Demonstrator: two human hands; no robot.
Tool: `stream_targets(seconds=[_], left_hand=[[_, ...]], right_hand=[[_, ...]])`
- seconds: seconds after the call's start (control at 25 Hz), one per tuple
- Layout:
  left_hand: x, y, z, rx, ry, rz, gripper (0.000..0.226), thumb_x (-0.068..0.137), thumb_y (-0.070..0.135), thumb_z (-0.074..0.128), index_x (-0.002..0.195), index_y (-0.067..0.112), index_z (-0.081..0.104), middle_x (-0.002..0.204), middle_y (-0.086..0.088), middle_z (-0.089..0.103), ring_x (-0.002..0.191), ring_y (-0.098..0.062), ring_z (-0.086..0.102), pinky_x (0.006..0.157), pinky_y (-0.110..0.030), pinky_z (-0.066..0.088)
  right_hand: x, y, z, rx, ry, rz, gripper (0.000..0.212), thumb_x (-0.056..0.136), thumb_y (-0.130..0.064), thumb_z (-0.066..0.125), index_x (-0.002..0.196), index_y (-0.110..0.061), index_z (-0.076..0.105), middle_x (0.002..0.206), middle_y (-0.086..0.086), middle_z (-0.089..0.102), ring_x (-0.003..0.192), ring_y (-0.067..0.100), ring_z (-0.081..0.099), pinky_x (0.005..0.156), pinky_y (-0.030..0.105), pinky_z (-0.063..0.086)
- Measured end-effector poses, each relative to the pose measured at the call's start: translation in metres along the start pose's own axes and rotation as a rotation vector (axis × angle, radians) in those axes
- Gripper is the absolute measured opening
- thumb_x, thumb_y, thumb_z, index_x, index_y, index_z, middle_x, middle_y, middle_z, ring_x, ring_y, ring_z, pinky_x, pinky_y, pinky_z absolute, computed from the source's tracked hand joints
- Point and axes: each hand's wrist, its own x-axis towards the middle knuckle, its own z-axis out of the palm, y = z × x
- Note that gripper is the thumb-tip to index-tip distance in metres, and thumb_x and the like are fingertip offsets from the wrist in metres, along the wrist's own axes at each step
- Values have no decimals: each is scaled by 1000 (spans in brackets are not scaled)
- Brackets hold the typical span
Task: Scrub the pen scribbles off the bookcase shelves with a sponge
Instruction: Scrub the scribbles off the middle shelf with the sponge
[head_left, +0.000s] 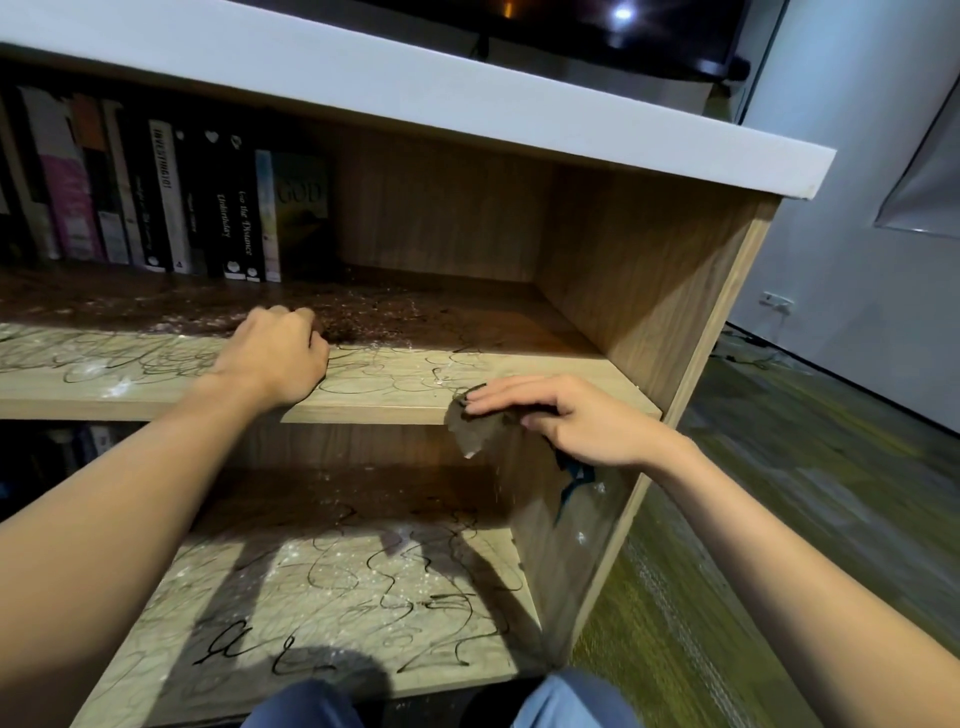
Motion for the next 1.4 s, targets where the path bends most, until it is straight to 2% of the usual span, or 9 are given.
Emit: stream_targets(seconds=[0.24, 0.36, 0.68, 0.8, 0.92, 1.0, 1.2, 1.32, 1.4], left_hand=[[3, 1, 2, -5, 21, 5, 31, 95, 23, 43, 104, -1, 59, 105, -28, 58, 101, -44, 52, 86, -46, 46], [3, 0, 3, -13, 18, 0, 31, 95, 24, 43, 105, 0, 60, 104, -26, 58, 99, -42, 53, 86, -46, 47], [3, 6, -1, -128, -33, 75, 25, 95, 23, 47, 109, 11, 64, 107, -15, 63, 96, -32, 58, 84, -42, 50], [2, 8, -3, -183, -89, 114, 21, 92, 25, 49, 105, 22, 66, 105, -7, 66, 92, -25, 60, 83, -40, 52], [1, 7, -6, -191, -95, 108, 21, 91, 26, 49, 103, 25, 66, 104, -6, 67, 92, -24, 61, 83, -42, 53], [0, 7, -6, -185, -79, 101, 22, 93, 26, 48, 104, 23, 67, 105, -6, 67, 93, -25, 61, 84, -43, 52], [0, 8, -4, -196, -47, 74, 29, 97, 33, 45, 108, 18, 67, 105, -10, 68, 95, -28, 61, 84, -43, 52], [0, 7, -5, -193, -44, 64, 29, 98, 32, 45, 109, 16, 67, 105, -11, 68, 95, -30, 61, 83, -41, 52], [-1, 6, -6, -211, -37, 65, 28, 97, 31, 45, 108, 17, 68, 106, -11, 68, 97, -30, 61, 85, -42, 52]], right_hand=[[1, 10, 2, 17, 41, -1, 65, 88, 16, 43, 132, -31, 55, 143, -18, 46, 138, -4, 29, 118, 22, 18], [5, 8, -3, -44, -83, 7, 63, 88, 15, 44, 130, -29, 59, 144, -17, 45, 137, -4, 30, 114, 14, 16], [10, 3, -10, -98, -149, 22, 59, 91, 8, 44, 128, -35, 58, 147, -17, 41, 138, -2, 30, 115, 22, 19], [9, -7, -26, 34, -218, 18, 50, 88, 12, 46, 117, -24, 66, 135, -11, 55, 128, -1, 45, 109, 19, 31], [31, 5, -43, 236, 99, 146, 47, 87, 13, 44, 112, -20, 67, 122, -8, 63, 111, 8, 60, 91, 24, 47], [55, 28, -36, 4, 306, 279, 53, 83, 10, 41, 116, -24, 65, 122, -7, 61, 109, 14, 58, 86, 24, 44], [118, 55, -6, -230, 174, 572, 37, 90, -8, 39, 118, -7, 62, 119, 15, 63, 105, 30, 58, 93, 44, 49], [135, 38, 2, -195, 106, 461, 42, 89, -3, 37, 121, -13, 62, 124, 9, 61, 100, 25, 60, 89, 41, 52], [124, 21, 4, -38, 39, 271, 57, 83, 6, 36, 120, -28, 63, 118, 8, 64, 81, 25, 64, 71, 41, 55]])
